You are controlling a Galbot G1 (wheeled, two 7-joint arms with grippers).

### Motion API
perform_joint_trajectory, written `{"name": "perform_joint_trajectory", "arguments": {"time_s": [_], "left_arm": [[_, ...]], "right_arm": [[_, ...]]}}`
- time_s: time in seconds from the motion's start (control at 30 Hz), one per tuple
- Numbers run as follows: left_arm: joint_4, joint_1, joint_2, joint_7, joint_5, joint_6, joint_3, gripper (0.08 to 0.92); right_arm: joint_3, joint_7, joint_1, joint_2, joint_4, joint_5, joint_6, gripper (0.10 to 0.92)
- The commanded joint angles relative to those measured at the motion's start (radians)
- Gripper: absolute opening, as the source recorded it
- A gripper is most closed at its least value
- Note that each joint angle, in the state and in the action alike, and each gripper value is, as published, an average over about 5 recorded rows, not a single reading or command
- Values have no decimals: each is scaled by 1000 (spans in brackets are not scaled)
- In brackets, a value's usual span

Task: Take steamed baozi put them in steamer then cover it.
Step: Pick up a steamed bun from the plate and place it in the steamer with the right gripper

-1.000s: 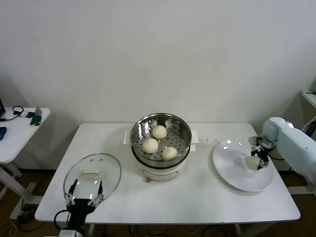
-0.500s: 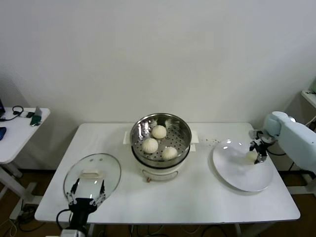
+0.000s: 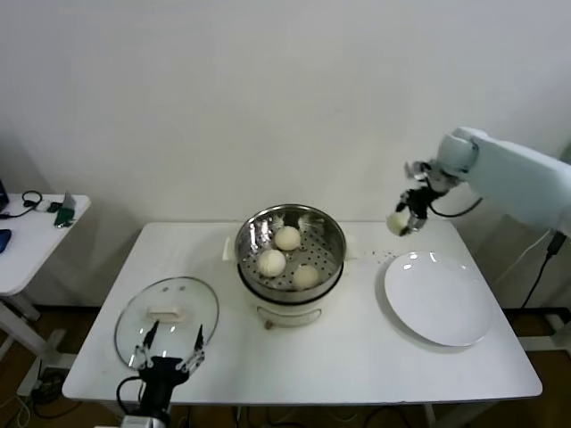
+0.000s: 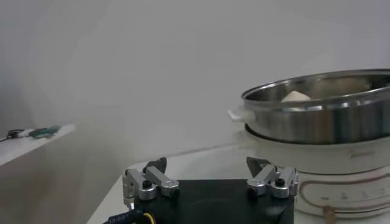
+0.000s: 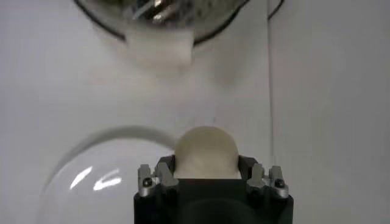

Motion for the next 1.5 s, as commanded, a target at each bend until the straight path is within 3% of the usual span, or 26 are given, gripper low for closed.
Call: {"name": "perform_joint_trajectory", "arguments": {"time_s": [0.03,0.63,1.3,1.5], "left_arm": [[-3,1,19,1,-4,-9,20,823],[3,5,50,1,-30,-27,8,823],[22,-18,57,1,-43,-19,8,823],[21,-23,58,1,-41,-15,10,823]], "right_arm": [[-329,17,270,261,55,430,-77,670],[-365,67,100,451,33,419,-118,674],[-378,76,-14,457,-12,335,-120,685],[-358,91,-15,448,-19,325,-126,732]]}}
